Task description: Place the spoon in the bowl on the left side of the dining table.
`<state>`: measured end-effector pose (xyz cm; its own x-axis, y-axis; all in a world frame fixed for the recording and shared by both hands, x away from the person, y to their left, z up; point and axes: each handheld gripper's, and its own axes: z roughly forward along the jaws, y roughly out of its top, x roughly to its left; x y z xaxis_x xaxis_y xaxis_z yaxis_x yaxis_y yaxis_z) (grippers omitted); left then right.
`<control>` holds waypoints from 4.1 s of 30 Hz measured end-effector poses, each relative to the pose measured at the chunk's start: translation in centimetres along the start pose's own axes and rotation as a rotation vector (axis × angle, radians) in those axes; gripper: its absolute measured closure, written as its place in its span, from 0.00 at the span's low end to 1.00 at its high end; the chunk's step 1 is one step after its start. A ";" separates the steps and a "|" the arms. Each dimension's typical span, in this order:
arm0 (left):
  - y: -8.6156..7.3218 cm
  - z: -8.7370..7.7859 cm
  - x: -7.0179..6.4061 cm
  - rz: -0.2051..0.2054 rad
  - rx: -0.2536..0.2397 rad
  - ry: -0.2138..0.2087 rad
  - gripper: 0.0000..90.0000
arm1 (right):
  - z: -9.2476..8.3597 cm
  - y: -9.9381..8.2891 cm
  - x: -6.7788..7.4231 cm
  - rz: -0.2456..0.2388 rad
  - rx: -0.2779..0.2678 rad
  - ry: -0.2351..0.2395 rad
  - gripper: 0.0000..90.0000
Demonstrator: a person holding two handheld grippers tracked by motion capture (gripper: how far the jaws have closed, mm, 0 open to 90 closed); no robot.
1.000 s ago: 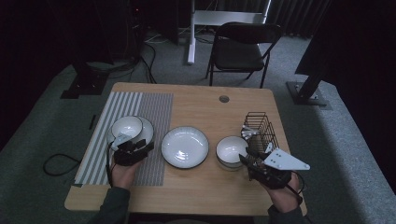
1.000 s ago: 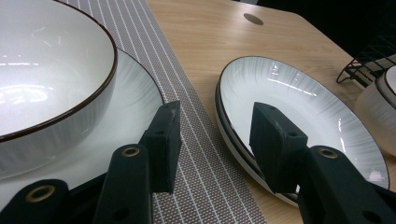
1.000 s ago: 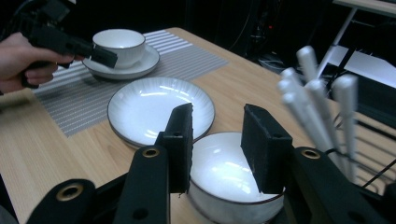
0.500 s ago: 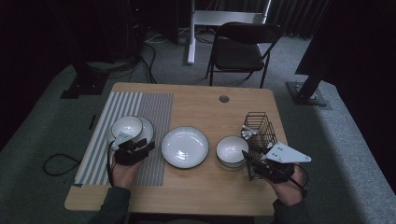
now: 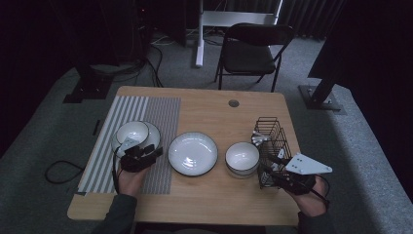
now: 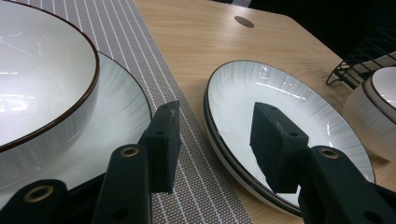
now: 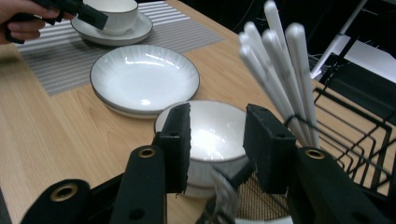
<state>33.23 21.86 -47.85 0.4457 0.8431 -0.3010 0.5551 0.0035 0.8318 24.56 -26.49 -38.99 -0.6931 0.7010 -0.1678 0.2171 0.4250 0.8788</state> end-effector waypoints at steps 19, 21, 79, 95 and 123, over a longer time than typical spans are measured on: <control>0.0 0.0 0.0 -0.004 -0.001 -0.001 0.60 | 0.4 -2.3 -2.1 0.093 0.039 0.006 0.89; -0.1 0.0 0.0 -0.002 0.000 -0.001 0.60 | 0.5 -2.5 -2.4 0.109 0.051 -0.006 0.91; -0.8 -1.1 0.6 0.000 0.003 0.030 0.60 | 6.1 6.8 6.5 -0.124 -0.026 0.113 0.94; -1.6 -1.7 1.0 -0.001 0.011 0.055 0.59 | 13.3 7.1 9.2 -0.071 -0.037 0.212 0.94; -2.8 -2.1 1.9 0.003 0.024 0.088 0.60 | 24.8 14.1 11.4 -0.022 -0.123 0.278 0.94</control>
<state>31.05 24.62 -49.72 0.3846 0.8869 -0.2561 0.5711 -0.0106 0.8208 36.71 1.69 -39.61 -0.8619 0.5018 -0.0737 0.1269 0.3540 0.9266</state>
